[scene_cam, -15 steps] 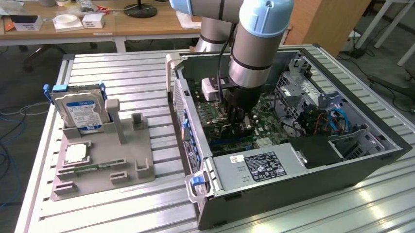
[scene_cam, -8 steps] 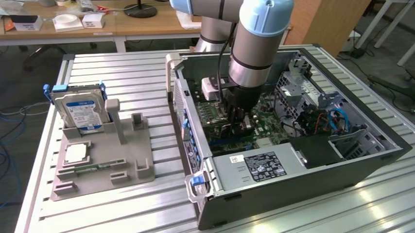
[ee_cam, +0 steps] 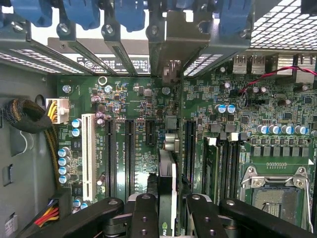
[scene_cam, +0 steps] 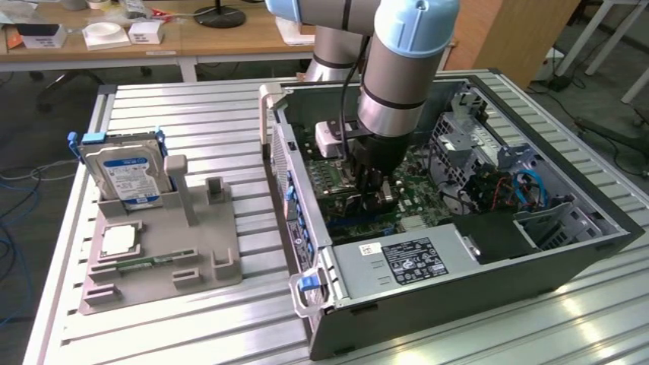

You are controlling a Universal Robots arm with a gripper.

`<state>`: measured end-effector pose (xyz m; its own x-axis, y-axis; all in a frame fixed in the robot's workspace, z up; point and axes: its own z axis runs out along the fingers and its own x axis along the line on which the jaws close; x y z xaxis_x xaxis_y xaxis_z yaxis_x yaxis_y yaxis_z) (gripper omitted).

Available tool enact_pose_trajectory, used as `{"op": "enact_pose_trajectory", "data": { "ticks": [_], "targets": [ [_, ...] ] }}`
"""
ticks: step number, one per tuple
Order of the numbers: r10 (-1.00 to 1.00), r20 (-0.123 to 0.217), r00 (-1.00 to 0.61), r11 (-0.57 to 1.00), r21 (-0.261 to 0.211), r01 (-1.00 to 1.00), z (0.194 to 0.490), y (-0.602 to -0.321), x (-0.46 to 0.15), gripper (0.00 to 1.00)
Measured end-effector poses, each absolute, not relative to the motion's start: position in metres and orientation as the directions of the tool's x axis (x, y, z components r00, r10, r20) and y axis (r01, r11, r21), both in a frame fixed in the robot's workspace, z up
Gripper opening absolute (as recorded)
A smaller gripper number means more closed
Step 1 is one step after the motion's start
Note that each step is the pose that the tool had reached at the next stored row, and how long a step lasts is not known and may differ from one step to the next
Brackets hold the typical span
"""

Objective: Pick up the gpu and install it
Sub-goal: 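Insert the gpu into the slot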

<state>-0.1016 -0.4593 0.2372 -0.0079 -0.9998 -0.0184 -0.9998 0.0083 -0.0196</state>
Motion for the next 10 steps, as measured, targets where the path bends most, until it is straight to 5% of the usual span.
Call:
{"op": "enact_pose_trajectory", "data": {
  "ticks": [10],
  "targets": [
    [-1.000, -0.018, -0.008, 0.008, -0.021, -1.000, 0.2328, -0.4594, -0.1016, 0.27]
  ]
}}
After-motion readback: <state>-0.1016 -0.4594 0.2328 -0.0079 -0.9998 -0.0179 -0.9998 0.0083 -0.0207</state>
